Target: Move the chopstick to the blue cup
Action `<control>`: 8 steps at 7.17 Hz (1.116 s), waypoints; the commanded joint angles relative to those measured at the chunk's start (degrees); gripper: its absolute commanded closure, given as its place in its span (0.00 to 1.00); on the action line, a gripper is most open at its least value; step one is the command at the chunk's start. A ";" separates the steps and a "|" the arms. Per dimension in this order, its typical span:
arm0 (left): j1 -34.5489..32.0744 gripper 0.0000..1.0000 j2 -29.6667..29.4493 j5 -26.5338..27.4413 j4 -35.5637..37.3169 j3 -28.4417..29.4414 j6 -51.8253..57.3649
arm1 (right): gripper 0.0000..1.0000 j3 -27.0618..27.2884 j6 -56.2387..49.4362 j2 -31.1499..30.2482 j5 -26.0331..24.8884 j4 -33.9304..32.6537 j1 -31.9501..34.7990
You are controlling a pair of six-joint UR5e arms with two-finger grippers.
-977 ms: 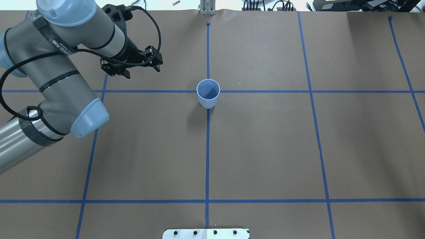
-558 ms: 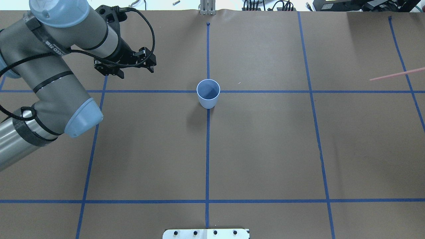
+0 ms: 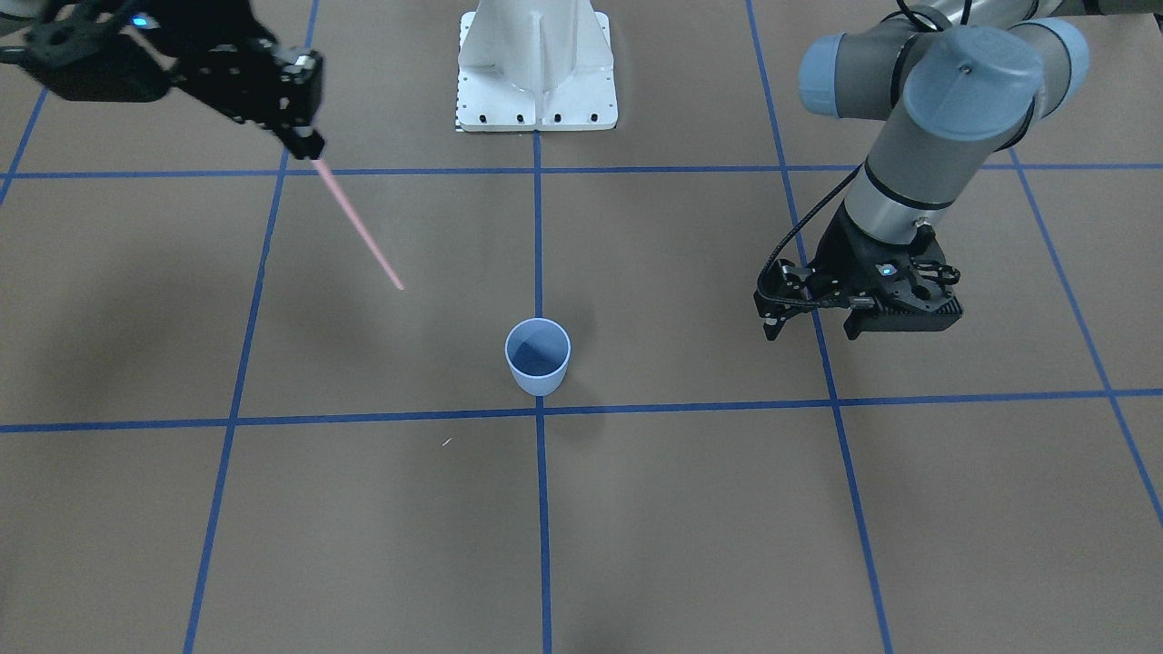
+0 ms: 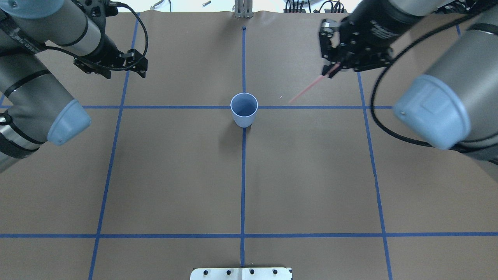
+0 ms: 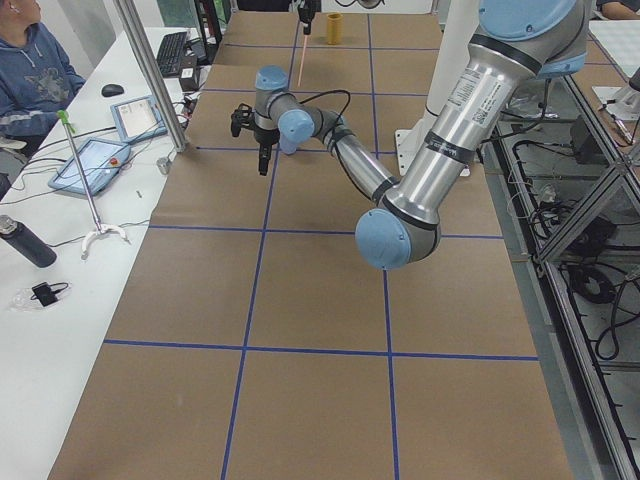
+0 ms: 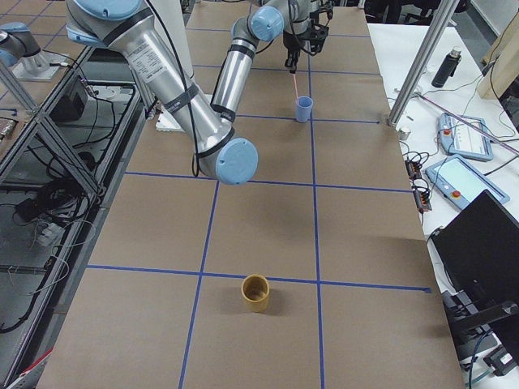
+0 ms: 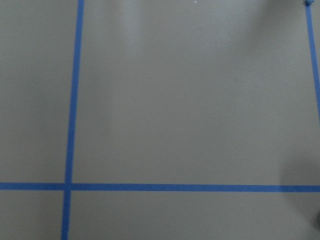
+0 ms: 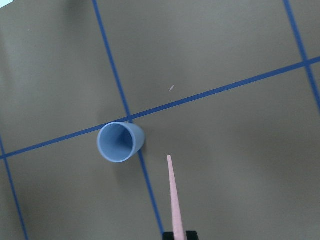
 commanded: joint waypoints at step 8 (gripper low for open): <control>-4.50 0.02 4.44 -7.21 1.34 4.52 11.31 | 1.00 -26.66 5.47 6.66 -0.38 21.70 -6.25</control>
